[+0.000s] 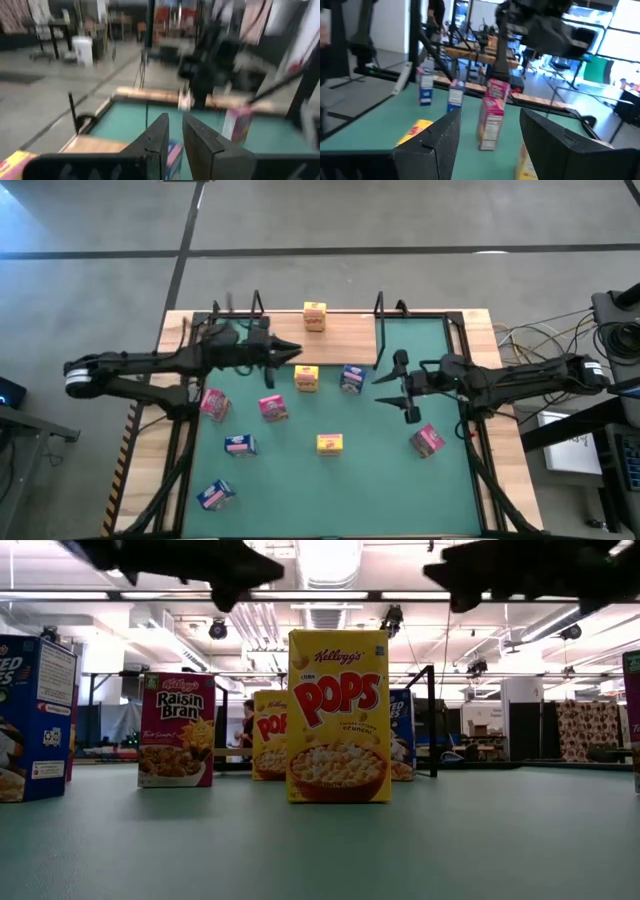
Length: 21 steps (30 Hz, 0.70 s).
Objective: Stack cereal on shelf
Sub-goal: Put the top right yellow cereal box on the shelf
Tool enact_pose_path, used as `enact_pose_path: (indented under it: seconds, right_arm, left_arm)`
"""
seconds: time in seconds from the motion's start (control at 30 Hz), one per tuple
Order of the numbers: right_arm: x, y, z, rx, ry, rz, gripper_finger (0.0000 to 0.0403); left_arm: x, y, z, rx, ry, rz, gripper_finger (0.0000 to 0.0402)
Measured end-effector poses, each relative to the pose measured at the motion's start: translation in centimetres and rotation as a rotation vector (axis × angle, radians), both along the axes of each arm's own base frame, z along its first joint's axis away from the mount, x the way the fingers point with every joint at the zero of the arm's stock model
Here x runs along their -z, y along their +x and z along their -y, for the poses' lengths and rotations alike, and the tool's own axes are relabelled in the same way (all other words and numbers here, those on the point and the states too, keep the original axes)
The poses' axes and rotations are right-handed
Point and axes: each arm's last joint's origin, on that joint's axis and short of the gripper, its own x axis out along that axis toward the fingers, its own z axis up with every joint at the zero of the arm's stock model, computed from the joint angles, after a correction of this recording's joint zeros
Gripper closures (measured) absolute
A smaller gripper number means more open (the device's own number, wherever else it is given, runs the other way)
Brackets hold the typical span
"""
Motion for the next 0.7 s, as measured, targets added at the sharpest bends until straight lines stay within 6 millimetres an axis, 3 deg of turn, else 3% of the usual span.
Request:
enact_pose_path:
  seconds: [0.27,0.4,0.7]
  right_arm:
    - [0.1,-1.7,-0.7,-0.028,0.038,0.055,0.0209]
    - [0.3,-1.8,-0.7,-0.029,0.050,0.049,0.0209]
    - [0.2,-1.7,-0.6,-0.027,0.052,0.047,0.0209]
  left_arm:
    - [-0.8,3.5,-1.9,-0.056,0.087,-0.402,0.0364]
    - [-0.5,5.1,-3.6,-0.083,0.118,-0.509,0.0364]
    - [3.0,8.3,-8.9,-0.167,0.075,-0.641,0.0364]
